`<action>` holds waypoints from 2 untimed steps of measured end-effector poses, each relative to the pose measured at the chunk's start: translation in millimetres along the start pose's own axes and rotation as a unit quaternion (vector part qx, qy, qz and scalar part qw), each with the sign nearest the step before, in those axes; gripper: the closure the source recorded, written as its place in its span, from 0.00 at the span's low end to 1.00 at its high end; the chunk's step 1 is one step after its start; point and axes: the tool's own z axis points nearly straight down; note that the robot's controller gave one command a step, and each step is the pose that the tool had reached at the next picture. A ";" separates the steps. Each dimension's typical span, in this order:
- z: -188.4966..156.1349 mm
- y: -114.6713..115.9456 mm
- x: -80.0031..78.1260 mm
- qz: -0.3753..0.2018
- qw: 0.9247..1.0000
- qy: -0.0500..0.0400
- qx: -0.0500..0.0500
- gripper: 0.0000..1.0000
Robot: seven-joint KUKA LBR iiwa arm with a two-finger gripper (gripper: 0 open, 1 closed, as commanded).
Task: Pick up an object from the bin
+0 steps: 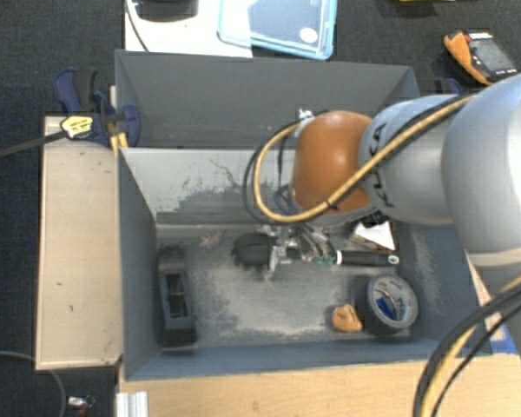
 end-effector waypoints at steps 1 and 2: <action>0.0 -0.1 -0.1 0.000 1.000 0.000 0.000 1.00; -35.9 0.0 2.6 0.001 1.000 0.004 0.000 1.00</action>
Offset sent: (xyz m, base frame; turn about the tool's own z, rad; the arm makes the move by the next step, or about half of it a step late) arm -0.0001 -0.0001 0.0931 0.0003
